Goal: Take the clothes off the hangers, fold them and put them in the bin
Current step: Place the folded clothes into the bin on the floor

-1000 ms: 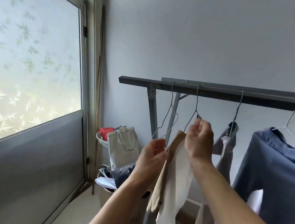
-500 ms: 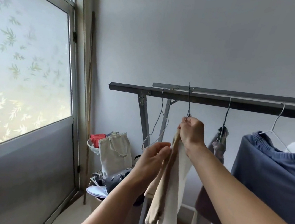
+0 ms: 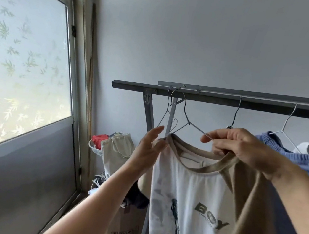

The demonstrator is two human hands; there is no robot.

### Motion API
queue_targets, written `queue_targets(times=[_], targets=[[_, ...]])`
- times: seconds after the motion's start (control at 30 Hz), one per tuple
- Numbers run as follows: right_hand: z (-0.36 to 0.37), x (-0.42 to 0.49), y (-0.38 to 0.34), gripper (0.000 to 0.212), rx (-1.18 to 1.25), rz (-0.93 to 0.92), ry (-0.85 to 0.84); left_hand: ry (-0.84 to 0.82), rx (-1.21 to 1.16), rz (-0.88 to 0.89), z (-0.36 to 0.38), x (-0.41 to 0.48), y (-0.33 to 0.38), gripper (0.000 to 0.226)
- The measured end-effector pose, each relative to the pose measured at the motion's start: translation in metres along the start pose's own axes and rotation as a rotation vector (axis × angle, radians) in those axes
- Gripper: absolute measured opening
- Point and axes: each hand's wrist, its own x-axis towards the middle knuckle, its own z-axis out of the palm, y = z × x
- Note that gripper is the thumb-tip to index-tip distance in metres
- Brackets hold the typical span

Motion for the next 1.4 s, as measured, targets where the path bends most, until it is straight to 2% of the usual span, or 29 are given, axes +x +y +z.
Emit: queue_targets(times=[0.1, 0.17, 0.23, 0.4, 0.57, 0.67, 0.8, 0.9, 1.03, 1.1, 1.2, 1.23, 1.33, 1.4], targets=[[-0.007, -0.009, 0.001, 0.021, 0.063, -0.021, -0.069, -0.015, 0.153, 0.133, -0.006, -0.004, 0.001, 0.032], [-0.010, -0.013, 0.002, 0.023, 0.150, -0.016, -0.113, 0.020, 0.226, 0.249, -0.014, -0.008, 0.004, 0.019], [-0.010, -0.016, 0.004, 0.027, 0.220, -0.007, -0.150, 0.051, 0.260, 0.331, -0.023, -0.014, 0.009, 0.015], [0.000, -0.012, 0.010, 0.026, 0.209, -0.064, -0.182, 0.129, 0.378, 0.349, -0.047, -0.030, 0.022, 0.009], [0.006, -0.008, 0.003, 0.028, 0.067, -0.135, -0.205, -0.042, 0.567, 0.315, -0.073, -0.037, 0.032, 0.019], [0.010, -0.005, -0.002, 0.029, 0.074, -0.142, -0.221, -0.045, 0.715, 0.299, -0.084, -0.039, 0.034, 0.010], [0.018, 0.000, -0.004, 0.027, 0.032, -0.129, -0.252, 0.163, 0.461, 0.272, -0.089, -0.041, 0.039, 0.015], [0.032, 0.007, -0.007, 0.025, 0.026, -0.186, -0.296, 0.207, 0.343, 0.323, -0.074, -0.043, 0.056, 0.018], [0.049, 0.012, -0.008, 0.024, 0.109, -0.273, -0.235, 0.200, 0.582, 0.396, -0.066, -0.048, 0.063, 0.015], [0.053, 0.013, -0.006, 0.026, 0.074, -0.289, -0.161, 0.263, 0.581, 0.402, -0.075, -0.049, 0.061, 0.013], [0.054, 0.013, 0.001, 0.049, -0.006, -0.268, -0.051, 0.331, 0.550, 0.401, -0.092, -0.051, 0.060, 0.010], [0.056, 0.012, 0.004, 0.048, -0.007, -0.272, -0.009, 0.343, 0.552, 0.396, -0.097, -0.052, 0.060, 0.010], [0.062, 0.015, 0.010, 0.018, 0.020, -0.347, 0.180, 0.372, 0.563, 0.367, -0.112, -0.056, 0.058, 0.009], [0.067, 0.019, 0.013, 0.011, 0.030, -0.365, 0.229, 0.386, 0.573, 0.345, -0.119, -0.059, 0.057, 0.009]])
